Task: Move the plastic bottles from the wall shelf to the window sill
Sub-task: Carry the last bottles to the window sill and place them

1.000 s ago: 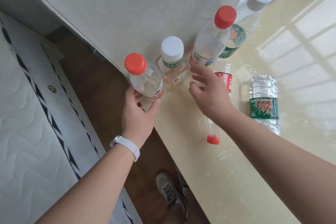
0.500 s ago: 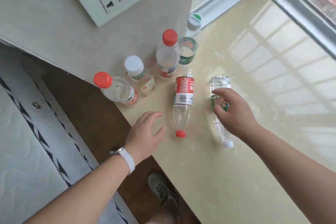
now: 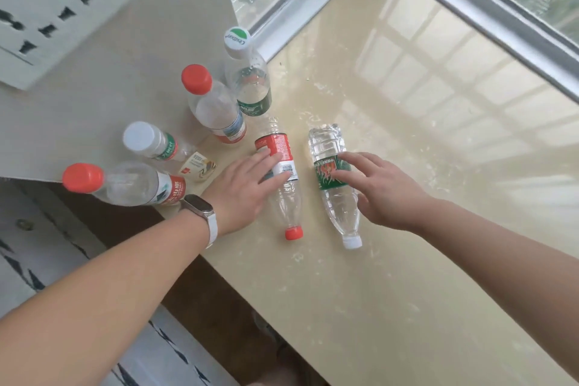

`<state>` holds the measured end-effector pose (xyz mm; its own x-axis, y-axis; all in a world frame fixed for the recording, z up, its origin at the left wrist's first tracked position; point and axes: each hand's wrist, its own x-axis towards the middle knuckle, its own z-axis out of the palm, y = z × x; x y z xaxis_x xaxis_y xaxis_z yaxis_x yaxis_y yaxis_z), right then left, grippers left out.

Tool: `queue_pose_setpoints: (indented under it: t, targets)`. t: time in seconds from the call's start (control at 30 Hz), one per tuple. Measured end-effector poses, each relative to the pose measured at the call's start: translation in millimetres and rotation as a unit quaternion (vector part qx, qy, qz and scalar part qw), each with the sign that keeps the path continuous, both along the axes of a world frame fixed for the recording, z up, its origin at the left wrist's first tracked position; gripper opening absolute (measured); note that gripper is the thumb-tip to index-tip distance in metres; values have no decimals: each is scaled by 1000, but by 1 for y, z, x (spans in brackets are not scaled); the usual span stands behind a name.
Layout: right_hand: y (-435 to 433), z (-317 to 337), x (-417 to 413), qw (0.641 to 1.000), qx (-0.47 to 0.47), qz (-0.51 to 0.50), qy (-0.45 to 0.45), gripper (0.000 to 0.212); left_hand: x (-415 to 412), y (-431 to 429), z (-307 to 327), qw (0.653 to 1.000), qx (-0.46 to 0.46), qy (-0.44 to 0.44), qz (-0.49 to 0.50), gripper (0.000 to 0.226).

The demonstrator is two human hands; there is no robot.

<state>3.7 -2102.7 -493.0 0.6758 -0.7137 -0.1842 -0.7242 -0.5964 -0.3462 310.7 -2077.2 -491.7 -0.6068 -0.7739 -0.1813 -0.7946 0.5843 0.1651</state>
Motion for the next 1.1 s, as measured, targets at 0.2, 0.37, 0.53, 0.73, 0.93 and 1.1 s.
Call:
queue_pose_setpoints:
  t: [0.2,0.37,0.53,0.73,0.93,1.1]
  targets:
    - [-19,-7,-1,987,-85,119,72,76,-13,-18,-13,997,-54,-5,-49,54]
    - [-36,-11,-4,964,-137,208,96,59,-26,-20,-18,990,-82,-15,-116,43]
    - [-42,-18,5,953,-160,243,80,55,-26,-14,-23,987,-122,-13,-106,40]
    - [-47,-21,11,954,-166,247,40,54,-13,8,-14,992,-114,41,-34,50]
    - [-43,-24,12,962,-166,214,16,44,-18,30,6,957,-23,212,198,58]
    - [-34,-24,10,970,-152,187,-1,45,-24,38,19,902,18,285,325,65]
